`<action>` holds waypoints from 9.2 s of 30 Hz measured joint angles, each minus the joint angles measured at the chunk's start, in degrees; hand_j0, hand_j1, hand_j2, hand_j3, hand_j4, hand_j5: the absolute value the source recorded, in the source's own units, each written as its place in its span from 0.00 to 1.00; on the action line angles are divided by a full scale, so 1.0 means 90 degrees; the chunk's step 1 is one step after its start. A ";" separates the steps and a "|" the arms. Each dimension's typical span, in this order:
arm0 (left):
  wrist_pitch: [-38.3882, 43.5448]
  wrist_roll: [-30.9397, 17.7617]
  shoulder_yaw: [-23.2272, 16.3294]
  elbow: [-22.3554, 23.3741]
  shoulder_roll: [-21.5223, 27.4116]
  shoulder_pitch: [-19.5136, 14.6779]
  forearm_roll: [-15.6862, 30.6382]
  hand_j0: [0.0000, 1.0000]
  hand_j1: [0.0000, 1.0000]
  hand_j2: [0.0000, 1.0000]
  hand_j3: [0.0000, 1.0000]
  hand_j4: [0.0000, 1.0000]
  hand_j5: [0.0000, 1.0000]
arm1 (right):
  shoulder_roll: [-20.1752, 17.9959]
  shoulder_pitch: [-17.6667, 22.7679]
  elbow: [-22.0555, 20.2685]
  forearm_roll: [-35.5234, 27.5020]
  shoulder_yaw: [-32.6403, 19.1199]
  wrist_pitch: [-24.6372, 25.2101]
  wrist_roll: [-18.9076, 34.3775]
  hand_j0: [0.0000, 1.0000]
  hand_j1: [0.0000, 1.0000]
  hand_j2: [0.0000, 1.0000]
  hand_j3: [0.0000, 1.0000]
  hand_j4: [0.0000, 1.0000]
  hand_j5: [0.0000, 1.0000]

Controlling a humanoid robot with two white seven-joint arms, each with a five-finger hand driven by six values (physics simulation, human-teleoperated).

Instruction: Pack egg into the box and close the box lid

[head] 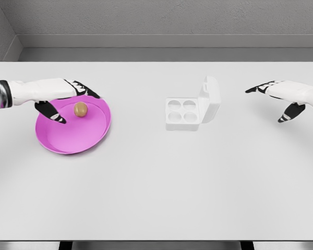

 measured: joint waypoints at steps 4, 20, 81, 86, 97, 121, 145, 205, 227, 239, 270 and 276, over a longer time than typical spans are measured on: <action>-0.0004 -0.0005 0.0001 0.0333 -0.0143 -0.0058 -0.0037 0.95 0.95 0.95 0.95 0.95 0.95 | 0.0015 0.0000 -0.0065 -0.0002 0.0032 0.0005 0.0000 1.00 1.00 1.00 1.00 1.00 1.00; -0.0024 -0.0023 -0.0011 0.1232 -0.0691 -0.0166 -0.0140 0.95 0.95 0.95 0.95 0.95 0.95 | 0.0061 -0.0107 -0.0118 -0.0003 0.0341 0.0008 0.0000 1.00 1.00 1.00 1.00 1.00 1.00; -0.0073 -0.0038 -0.0020 0.1737 -0.0946 -0.0127 -0.0485 0.80 0.80 0.80 0.80 0.80 0.80 | 0.0206 -0.0195 0.0129 -0.0010 0.0355 0.0017 0.0000 1.00 1.00 1.00 1.00 1.00 1.00; -0.0069 -0.0031 -0.0015 0.1745 -0.0950 -0.0127 -0.0539 0.74 0.74 0.74 0.74 0.74 0.74 | 0.0206 -0.0186 0.0127 -0.0010 0.0350 0.0017 0.0000 1.00 1.00 1.00 1.00 1.00 1.00; -0.0060 -0.0020 -0.0036 0.1738 -0.0952 -0.0107 -0.0667 0.54 0.54 0.54 0.54 0.54 0.54 | 0.0191 -0.0108 0.0160 -0.0004 0.0335 0.0016 0.0000 1.00 1.00 1.00 1.00 1.00 1.00; -0.0068 -0.0212 0.0109 0.1473 -0.0938 -0.0107 -0.0686 0.44 0.44 0.44 0.44 0.44 0.44 | 0.0163 -0.0117 0.0224 0.0008 0.0287 0.0018 0.0000 1.00 1.00 1.00 1.00 1.00 1.00; -0.0009 -0.0225 0.0327 0.0190 -0.1089 -0.0117 -0.0710 0.44 0.44 0.44 0.44 0.44 0.44 | 0.0141 -0.0107 0.0206 0.0009 0.0280 0.0018 0.0000 1.00 1.00 1.00 1.00 1.00 1.00; 0.0111 -0.0219 0.0249 0.0884 -0.3786 -0.0625 -0.1870 0.44 0.44 0.44 0.44 0.44 0.44 | 0.0123 -0.0107 0.0223 0.0009 0.0280 0.0018 0.0000 1.00 1.00 1.00 1.00 1.00 1.00; 0.0058 -0.0218 0.0358 0.0941 -0.3761 -0.0625 -0.1788 0.90 0.90 0.90 0.90 0.90 0.90 | 0.0167 -0.0137 0.0324 0.0018 0.0271 0.0012 0.0000 1.00 1.00 1.00 1.00 1.00 1.00; -0.0066 -0.0187 0.0686 -0.1840 -0.0446 0.0107 0.0985 1.00 1.00 1.00 1.00 1.00 1.00 | 0.0341 -0.0176 0.0286 0.0022 0.0262 0.0007 0.0000 1.00 1.00 1.00 1.00 1.00 1.00; -0.0133 0.0830 0.0771 -0.2163 0.1155 0.0898 0.1315 1.00 1.00 1.00 1.00 1.00 1.00 | 0.0451 -0.0254 -0.0989 0.0007 0.0385 -0.0250 0.0000 1.00 1.00 1.00 1.00 1.00 1.00; -0.0133 0.0830 0.0777 -0.2134 0.1155 0.0879 0.1305 1.00 1.00 1.00 1.00 1.00 1.00 | 0.0585 -0.0264 -0.1242 0.0004 0.0578 -0.0243 0.0000 1.00 1.00 1.00 1.00 1.00 1.00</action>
